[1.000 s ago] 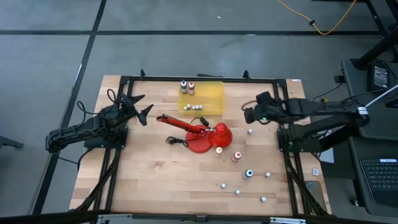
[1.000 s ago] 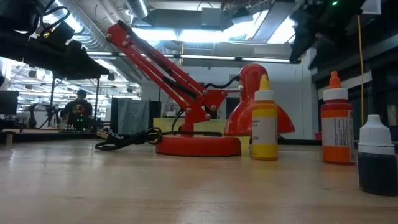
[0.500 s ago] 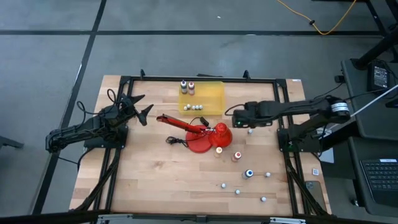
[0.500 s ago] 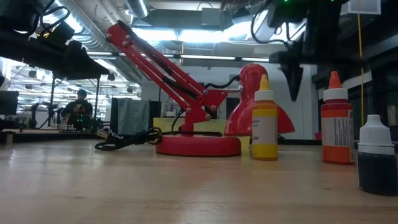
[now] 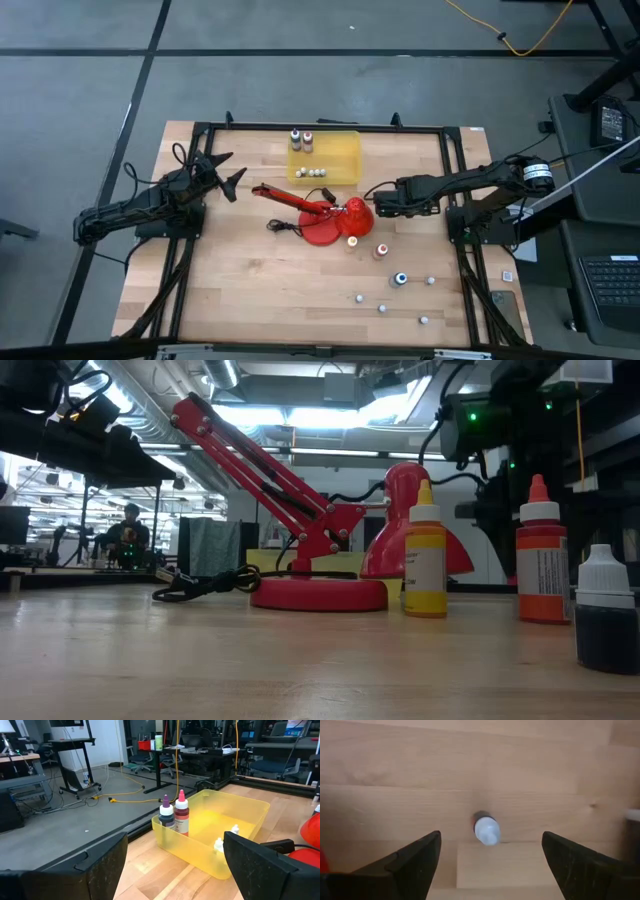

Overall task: Pick & Place food coloring
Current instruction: Put the black food coloring bottle into the yellow bin

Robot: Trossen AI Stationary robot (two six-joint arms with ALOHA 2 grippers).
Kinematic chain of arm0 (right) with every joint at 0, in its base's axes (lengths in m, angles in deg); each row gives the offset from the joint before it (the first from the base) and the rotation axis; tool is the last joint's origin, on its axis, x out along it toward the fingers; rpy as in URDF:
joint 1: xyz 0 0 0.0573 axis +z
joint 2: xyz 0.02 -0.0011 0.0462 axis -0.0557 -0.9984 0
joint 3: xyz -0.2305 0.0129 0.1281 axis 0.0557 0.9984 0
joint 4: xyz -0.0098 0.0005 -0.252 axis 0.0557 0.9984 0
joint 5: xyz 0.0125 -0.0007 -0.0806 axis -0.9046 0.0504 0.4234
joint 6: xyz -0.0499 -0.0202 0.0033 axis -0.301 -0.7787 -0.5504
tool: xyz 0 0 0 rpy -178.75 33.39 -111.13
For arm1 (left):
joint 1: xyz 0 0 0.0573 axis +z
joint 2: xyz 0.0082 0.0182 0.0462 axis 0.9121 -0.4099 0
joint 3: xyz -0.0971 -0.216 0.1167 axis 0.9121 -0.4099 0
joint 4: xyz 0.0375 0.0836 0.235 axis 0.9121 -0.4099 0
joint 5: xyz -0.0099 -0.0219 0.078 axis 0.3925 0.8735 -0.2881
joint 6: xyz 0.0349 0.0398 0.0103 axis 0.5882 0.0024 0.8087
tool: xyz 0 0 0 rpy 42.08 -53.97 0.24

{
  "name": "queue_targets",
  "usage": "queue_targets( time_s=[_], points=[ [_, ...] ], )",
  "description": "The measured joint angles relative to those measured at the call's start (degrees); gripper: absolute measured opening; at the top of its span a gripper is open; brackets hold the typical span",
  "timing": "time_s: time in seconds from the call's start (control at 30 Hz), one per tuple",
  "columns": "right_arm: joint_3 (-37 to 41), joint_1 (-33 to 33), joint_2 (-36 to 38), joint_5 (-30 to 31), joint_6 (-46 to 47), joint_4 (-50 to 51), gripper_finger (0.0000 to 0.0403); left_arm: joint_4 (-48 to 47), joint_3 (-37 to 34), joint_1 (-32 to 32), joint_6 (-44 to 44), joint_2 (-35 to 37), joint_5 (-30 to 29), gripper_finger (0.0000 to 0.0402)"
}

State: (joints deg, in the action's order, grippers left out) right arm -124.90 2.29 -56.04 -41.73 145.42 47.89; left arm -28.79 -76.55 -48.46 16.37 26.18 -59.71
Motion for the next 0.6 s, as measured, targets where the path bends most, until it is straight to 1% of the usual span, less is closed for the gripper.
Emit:
queue_targets(
  time_s=[0.23, 0.4, 0.5, 0.6],
  points=[
    [3.16, -0.42, -0.01, 0.00, 0.01, -6.63, 0.0347, 0.00, 0.00, 0.01, -0.02, 0.02, 0.00, 0.0319],
    [3.32, -0.66, 0.01, 0.38, 0.06, -7.03, 0.0344, 0.00, 0.00, 0.00, -0.01, 0.02, 0.00, 0.0319],
    [3.32, -0.66, 0.01, 0.61, 0.08, -7.03, 0.0327, 0.00, 0.00, 0.01, -0.01, -0.01, -0.01, 0.0319],
    [3.32, -0.64, 0.01, 0.63, 0.08, -7.03, 0.0297, 0.00, 0.00, 0.00, -0.02, 0.02, 0.00, 0.0319]
  ],
)
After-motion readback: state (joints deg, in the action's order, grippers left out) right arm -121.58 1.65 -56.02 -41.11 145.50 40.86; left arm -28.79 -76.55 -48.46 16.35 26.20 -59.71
